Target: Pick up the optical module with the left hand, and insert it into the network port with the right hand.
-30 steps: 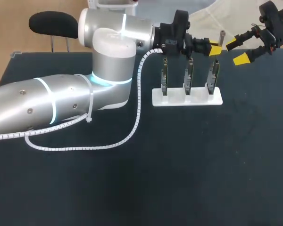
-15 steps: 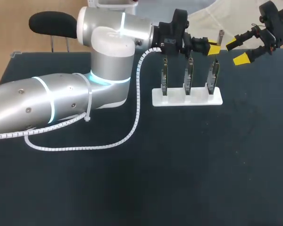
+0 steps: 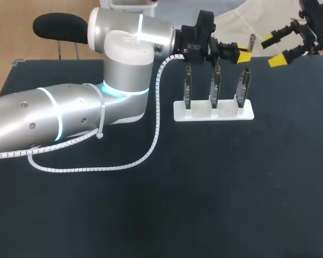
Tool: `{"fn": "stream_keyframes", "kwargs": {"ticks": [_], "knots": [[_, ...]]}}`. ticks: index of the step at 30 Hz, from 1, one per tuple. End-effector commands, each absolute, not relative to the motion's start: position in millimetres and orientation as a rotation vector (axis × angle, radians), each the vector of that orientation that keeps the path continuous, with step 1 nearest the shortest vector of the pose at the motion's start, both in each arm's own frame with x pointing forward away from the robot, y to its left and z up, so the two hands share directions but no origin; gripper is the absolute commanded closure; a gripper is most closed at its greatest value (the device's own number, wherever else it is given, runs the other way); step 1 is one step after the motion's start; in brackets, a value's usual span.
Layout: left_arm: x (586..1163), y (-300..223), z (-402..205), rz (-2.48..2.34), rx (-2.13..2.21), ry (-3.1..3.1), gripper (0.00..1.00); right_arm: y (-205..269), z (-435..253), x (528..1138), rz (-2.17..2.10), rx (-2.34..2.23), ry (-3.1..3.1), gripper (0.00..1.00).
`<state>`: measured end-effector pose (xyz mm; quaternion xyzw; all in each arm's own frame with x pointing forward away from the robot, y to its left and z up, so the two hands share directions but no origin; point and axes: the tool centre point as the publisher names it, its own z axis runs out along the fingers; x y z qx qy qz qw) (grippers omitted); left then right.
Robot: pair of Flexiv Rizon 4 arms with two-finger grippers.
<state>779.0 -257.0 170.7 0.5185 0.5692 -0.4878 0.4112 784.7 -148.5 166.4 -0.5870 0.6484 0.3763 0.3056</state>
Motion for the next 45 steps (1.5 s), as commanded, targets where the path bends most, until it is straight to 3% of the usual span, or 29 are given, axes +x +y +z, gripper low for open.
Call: {"fn": "stream_keyframes", "kwargs": {"ticks": [1,45], "knots": [[779.2,-257.1,171.1,-1.227,1.306,1.435,1.00,-142.4,175.6,784.8,0.986,-1.572,1.691,0.00],[779.2,-257.1,171.1,-1.227,1.306,1.435,1.00,-98.1,207.7,777.6,1.071,-1.528,1.572,0.00]]}}
